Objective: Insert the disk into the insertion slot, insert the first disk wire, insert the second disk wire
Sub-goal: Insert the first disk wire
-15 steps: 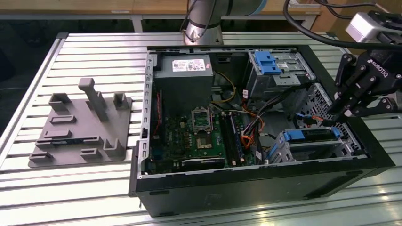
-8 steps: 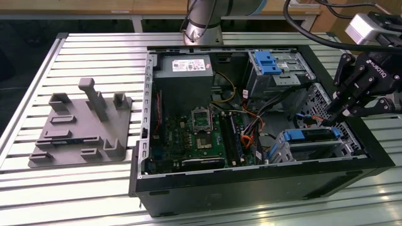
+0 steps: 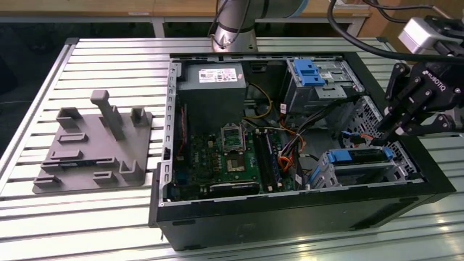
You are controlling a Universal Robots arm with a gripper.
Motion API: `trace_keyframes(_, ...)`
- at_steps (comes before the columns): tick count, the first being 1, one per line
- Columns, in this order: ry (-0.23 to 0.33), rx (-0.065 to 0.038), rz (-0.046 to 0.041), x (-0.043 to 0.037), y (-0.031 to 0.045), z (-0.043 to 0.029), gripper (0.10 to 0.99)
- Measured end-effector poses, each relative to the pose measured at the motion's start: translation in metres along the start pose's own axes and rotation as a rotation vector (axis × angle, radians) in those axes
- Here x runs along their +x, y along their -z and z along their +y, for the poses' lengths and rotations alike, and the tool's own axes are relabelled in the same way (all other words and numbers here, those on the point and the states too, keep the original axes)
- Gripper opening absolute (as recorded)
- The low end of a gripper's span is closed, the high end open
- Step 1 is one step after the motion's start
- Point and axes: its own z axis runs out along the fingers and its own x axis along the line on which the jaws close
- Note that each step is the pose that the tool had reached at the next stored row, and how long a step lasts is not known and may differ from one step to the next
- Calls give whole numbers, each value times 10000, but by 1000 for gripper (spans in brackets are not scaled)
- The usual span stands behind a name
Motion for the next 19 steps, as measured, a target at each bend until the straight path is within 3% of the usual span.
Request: trace_keyframes(19, -254, -3, -23, 2, -76, 3, 294)
